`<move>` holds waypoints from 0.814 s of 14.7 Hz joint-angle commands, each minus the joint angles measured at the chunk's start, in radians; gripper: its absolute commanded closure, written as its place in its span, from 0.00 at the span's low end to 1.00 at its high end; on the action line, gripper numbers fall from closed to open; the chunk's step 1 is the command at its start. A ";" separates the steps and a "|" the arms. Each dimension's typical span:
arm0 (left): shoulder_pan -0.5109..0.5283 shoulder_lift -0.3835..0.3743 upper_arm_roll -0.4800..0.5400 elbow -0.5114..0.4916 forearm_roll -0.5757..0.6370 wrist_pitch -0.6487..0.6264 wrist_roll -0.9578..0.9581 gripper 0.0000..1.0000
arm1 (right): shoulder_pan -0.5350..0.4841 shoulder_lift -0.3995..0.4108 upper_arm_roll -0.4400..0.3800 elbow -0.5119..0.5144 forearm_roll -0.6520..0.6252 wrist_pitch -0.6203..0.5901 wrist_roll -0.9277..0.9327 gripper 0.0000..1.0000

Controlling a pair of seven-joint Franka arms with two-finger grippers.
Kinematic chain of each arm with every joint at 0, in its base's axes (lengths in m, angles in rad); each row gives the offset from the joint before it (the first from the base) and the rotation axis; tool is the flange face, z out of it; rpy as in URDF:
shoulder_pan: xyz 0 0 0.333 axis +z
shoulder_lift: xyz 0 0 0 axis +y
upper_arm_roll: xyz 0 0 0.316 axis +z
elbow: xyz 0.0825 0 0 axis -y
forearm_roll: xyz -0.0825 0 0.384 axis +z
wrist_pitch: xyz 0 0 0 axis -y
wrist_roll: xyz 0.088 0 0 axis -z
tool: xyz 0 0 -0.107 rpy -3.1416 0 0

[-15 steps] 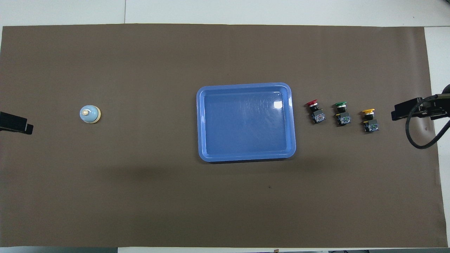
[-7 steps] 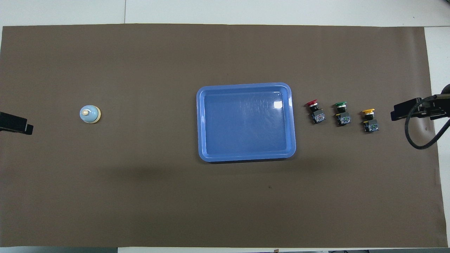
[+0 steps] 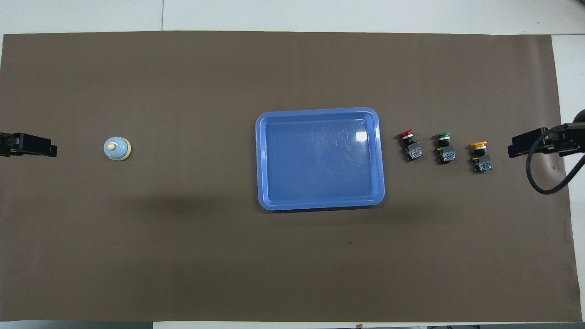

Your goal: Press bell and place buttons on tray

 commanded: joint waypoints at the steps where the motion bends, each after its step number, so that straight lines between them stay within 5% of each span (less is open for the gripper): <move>1: 0.018 0.079 -0.002 -0.018 0.011 0.082 0.013 0.51 | 0.005 -0.015 0.007 -0.020 0.001 0.006 -0.021 0.00; 3: 0.018 0.140 -0.002 -0.021 0.011 0.140 0.010 0.98 | 0.006 -0.016 0.010 -0.033 -0.001 0.012 -0.021 0.00; 8: 0.017 0.252 0.001 -0.008 0.010 0.240 0.000 1.00 | 0.013 0.045 0.010 -0.113 -0.002 0.170 -0.041 0.00; 12: 0.012 0.309 0.001 0.016 0.010 0.270 -0.002 1.00 | -0.067 0.063 0.008 -0.347 -0.002 0.470 -0.209 0.00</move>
